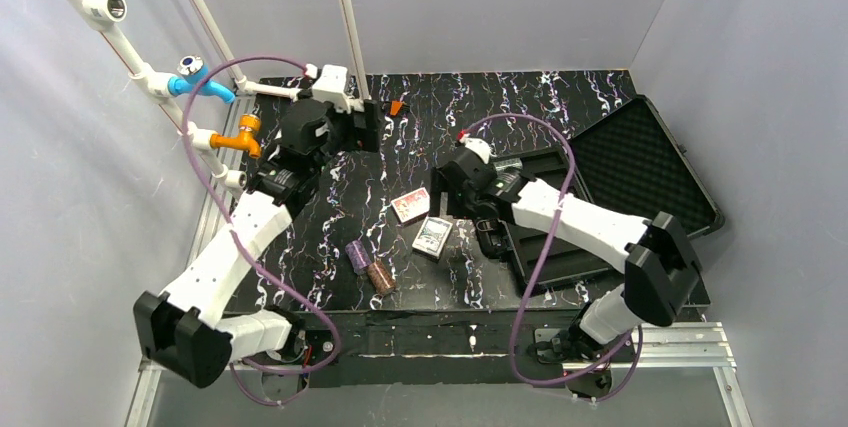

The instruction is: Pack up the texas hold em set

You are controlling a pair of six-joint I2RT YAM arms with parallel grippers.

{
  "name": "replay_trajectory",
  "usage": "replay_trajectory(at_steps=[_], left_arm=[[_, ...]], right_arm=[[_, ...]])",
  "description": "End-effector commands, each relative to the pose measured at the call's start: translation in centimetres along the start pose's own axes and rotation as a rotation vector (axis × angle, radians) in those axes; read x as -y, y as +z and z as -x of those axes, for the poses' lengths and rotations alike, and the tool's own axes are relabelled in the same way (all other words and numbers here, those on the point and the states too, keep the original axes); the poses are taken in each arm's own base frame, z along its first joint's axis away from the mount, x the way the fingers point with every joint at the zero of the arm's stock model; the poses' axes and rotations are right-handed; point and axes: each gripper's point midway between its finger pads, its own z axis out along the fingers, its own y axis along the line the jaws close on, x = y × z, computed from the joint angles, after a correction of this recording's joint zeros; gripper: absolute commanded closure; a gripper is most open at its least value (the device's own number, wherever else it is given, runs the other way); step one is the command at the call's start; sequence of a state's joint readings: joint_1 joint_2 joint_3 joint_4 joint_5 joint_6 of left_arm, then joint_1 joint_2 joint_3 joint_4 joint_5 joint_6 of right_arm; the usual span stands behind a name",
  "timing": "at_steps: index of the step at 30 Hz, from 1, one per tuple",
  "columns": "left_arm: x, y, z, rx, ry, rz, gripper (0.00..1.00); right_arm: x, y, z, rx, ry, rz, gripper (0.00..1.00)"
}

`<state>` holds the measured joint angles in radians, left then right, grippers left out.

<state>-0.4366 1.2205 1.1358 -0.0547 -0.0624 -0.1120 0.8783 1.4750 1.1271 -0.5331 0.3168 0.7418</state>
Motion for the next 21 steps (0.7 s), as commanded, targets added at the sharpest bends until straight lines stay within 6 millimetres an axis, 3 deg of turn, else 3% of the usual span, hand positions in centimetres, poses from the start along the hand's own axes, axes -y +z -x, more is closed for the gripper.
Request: replay_trajectory(at_steps=[1,12,21], left_arm=[[-5.6,-3.9,1.1,0.062,0.031,0.302,0.02],[-7.3,-5.9,1.0,0.123,0.054,0.388,0.02],[-7.5,-6.0,1.1,0.121,0.064,0.395,0.02]], right_arm=[[-1.4,0.6,1.3,0.025,0.122,-0.085,0.02],[-2.6,4.3,-0.2,-0.062,0.249,-0.203,0.02],[-2.6,6.0,-3.1,-0.147,0.271,-0.21,0.02]])
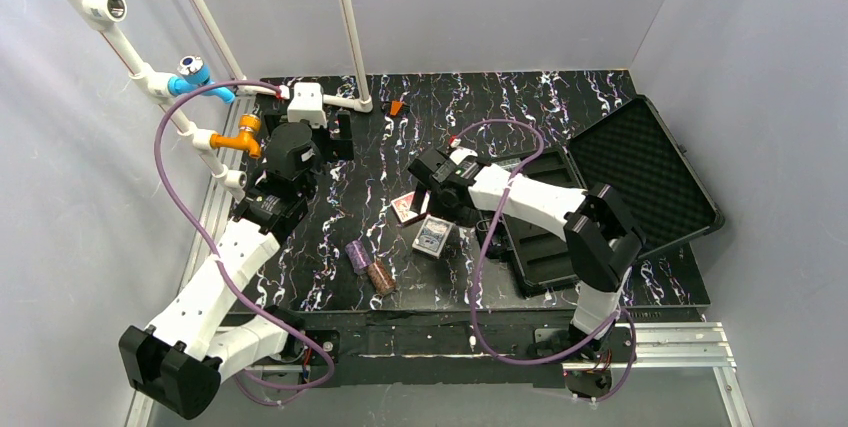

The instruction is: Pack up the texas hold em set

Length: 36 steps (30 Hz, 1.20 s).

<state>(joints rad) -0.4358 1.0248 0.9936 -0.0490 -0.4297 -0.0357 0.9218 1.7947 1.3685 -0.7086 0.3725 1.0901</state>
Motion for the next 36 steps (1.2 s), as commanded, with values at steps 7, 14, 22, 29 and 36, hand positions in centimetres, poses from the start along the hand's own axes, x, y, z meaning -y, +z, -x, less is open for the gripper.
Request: replay_trajectory(at_steps=[7,14,22,29,36], left_arm=[[0.2,0.0,0.5,0.016,0.024,-0.015,0.02],[1.0,0.3,0.1,0.001,0.055,-0.06,0.02],[1.4,0.4,-0.2,-0.008,0.077,-0.085,0.02],[1.7,0.5,-0.4,-0.011,0.092,-0.099,0.0],[1.8,0.4,-0.2,-0.006,0.097,-0.11,0.01]], right_arm=[[-0.8,2.4,-2.1,-0.076,-0.001,-0.018,0.02],[-0.5,3.4,-2.7,-0.093,-0.011,-0.039,0.02],[-0.3,4.3,-3.4,-0.101,-0.048,-0.068,0.07],[0.2,4.9,-3.4,-0.12,-0.226,-0.093,0.29],[1.2,4.4,-3.6,-0.153,-0.539,-0.04,0.37]])
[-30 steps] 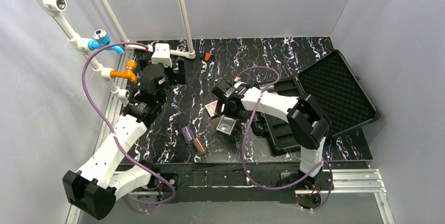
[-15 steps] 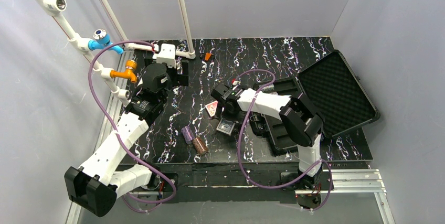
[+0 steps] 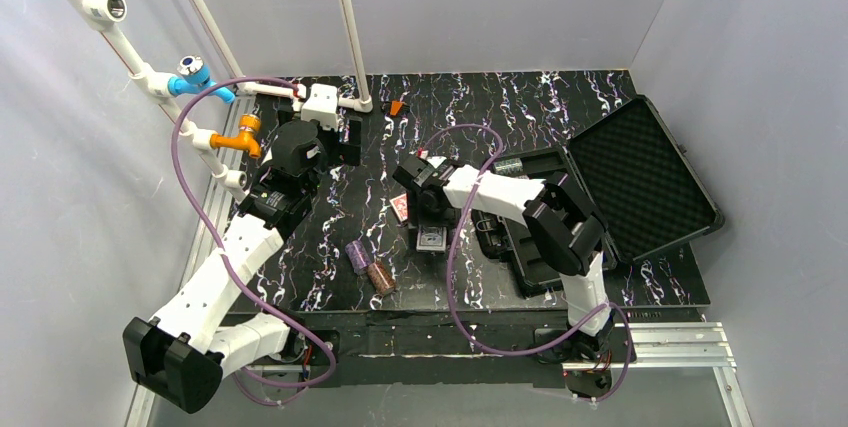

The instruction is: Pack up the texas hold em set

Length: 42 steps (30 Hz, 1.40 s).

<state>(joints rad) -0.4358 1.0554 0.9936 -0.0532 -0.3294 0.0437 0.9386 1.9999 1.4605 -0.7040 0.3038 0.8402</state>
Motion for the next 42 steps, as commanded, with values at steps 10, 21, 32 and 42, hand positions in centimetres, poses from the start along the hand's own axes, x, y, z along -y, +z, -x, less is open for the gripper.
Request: replay_trajectory(at_steps=[10,21,32,42], left_arm=[[0.4,0.0,0.5,0.021,0.018,-0.027,0.01],[0.6,0.1,0.6,0.022,0.024,-0.042,0.01],[0.7,-0.1,0.5,0.024,0.028,-0.047,0.01],[0.8,-0.2,0.7,0.026,0.035,-0.059,0.01]], right_arm=[[3.4,-0.2,-2.4,-0.033,-0.451,0.018,0.26],[2.2,-2.7,-1.5,0.076,-0.377,0.091,0.02],[0.0,-4.0,-2.4,0.186,-0.38,0.155,0.04],[0.3,-3.4,-3.0,0.18,-0.36,0.156,0.09]])
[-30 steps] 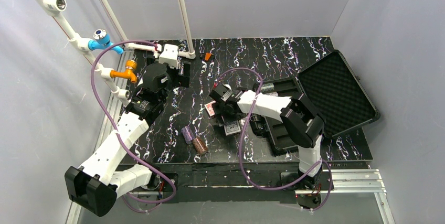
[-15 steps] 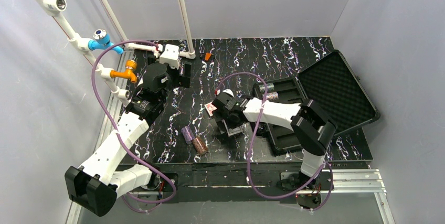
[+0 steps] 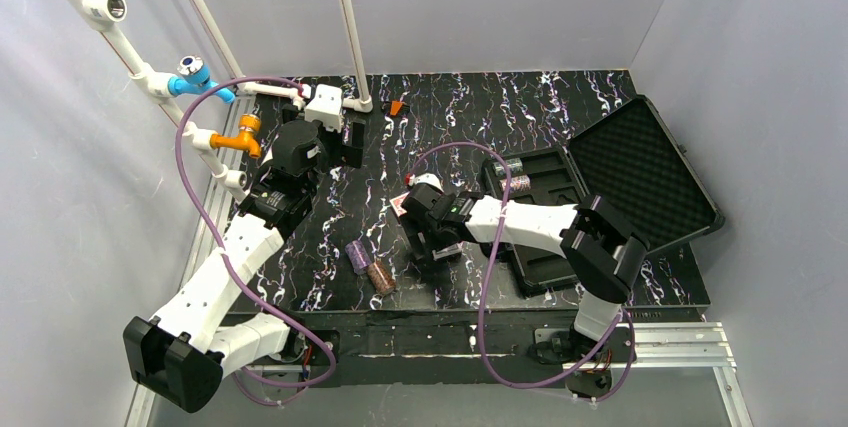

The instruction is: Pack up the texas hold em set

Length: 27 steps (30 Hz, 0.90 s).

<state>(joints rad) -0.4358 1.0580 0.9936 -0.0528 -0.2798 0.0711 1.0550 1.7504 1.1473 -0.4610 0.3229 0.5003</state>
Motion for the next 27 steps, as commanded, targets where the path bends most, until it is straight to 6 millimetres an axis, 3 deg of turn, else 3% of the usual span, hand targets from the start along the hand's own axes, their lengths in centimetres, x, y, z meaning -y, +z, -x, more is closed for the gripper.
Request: replay_trajectory(at_steps=[1,12,21,27], left_arm=[[0.1,-0.2,0.7,0.024,0.008,-0.014,0.0],[0.6,-0.2,0.6,0.021,0.017,-0.04,0.01],[0.9,-0.4,0.5,0.023,0.023,-0.059,0.01],[1.0,-0.4,0.6,0.027,0.024,-0.065,0.01]], right_arm=[[0.1,-0.2,0.5,0.035,0.041,0.003,0.1],[0.1,0.9,-1.0,-0.012,0.047,-0.004,0.13],[0.1,1.3,-1.0,-0.019,0.056,-0.018,0.17],[0.9,0.5,-0.2,0.01,0.055,-0.057,0.11]])
